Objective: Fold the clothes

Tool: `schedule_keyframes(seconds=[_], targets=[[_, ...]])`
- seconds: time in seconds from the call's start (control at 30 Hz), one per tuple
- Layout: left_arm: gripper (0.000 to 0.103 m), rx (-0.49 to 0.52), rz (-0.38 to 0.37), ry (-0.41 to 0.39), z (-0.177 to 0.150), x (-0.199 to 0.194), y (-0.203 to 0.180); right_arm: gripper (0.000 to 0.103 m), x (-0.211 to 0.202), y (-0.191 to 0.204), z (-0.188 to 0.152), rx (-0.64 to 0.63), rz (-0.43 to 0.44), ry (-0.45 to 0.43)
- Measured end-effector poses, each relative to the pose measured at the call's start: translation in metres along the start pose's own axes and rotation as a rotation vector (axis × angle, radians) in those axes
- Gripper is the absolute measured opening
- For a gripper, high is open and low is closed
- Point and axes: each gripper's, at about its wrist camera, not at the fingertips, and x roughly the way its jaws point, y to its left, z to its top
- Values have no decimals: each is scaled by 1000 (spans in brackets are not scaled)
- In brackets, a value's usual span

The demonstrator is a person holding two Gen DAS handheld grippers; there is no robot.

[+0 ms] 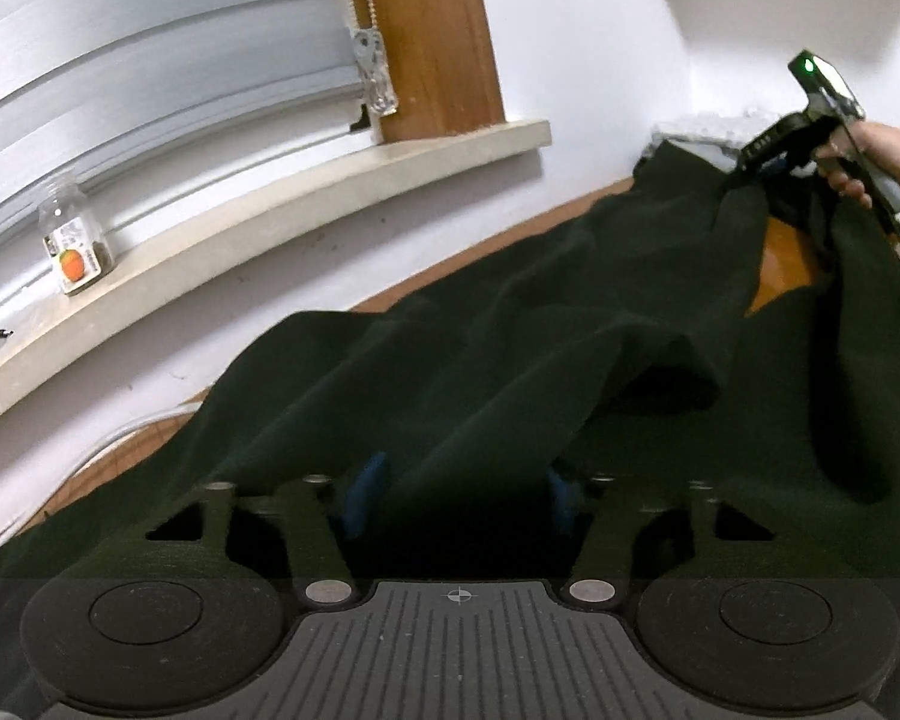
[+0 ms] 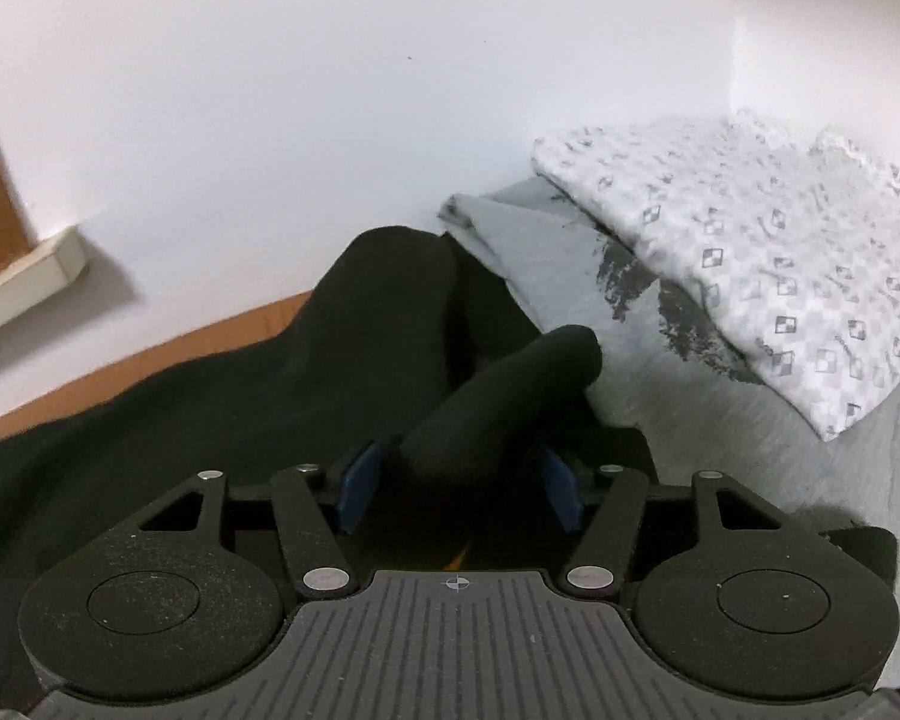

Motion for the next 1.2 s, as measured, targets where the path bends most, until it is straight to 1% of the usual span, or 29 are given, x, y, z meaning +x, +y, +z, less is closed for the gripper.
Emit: schedule_keyframes(seconds=[0.03,0.07,0.17,0.27,0.33,0.4,0.53,0.57,0.63,0.67,0.73,0.8,0.9,0.93,0.97,1.0,1.03,1.07,1.1,1.13,1.17,1.2], targets=[[31,-10,-9,-4,1,0,2,14,-3,0,2,-7,7,-7],[20,-17,-10,-12,2,-2,3,10,-7,1,4,-20,12,-19],[15,-35,-3,-62,7,-15,8,10,-33,0,15,-34,26,-96],[15,-70,-2,-125,16,-37,16,9,-68,-5,28,-27,26,-214],[15,-87,18,-165,21,-49,21,9,-83,-8,36,-31,19,-262],[15,-93,17,-173,24,-55,26,9,-87,-7,42,-47,9,-266],[15,-97,6,-150,28,-46,34,9,-74,3,54,-74,-6,-250],[13,-94,15,-149,30,-43,36,9,-69,7,60,-76,-7,-253],[13,-97,43,-156,37,-38,42,9,-59,18,72,-84,-14,-262],[13,-102,59,-164,41,-36,47,9,-56,25,81,-88,-24,-284],[12,-124,79,-183,53,-32,60,8,-56,38,101,-90,-38,-355],[13,-150,94,-204,65,-32,71,8,-65,50,120,-87,-34,-458],[14,-175,47,-197,78,-32,81,8,-92,55,138,-59,-18,-589],[17,-161,-5,-166,78,-30,79,8,-99,53,140,-52,-18,-604],[26,-146,-54,-137,78,-28,77,9,-101,49,138,-58,-34,-592],[30,-129,-83,-118,73,-27,72,11,-98,43,132,-75,-60,-556],[37,-123,-102,-101,68,-25,69,13,-91,35,124,-89,-84,-493],[40,-118,-119,-85,62,-24,66,16,-82,25,114,-98,-103,-419],[41,-116,-129,-78,56,-25,64,25,-73,15,104,-107,-122,-345],[47,-117,-136,-79,52,-28,64,29,-64,5,94,-116,-142,-270],[55,-120,-141,-80,49,-31,66,32,-55,-5,84,-125,-160,-196],[59,-131,-134,-89,48,-35,71,35,-51,-11,77,-132,-175,-166]])
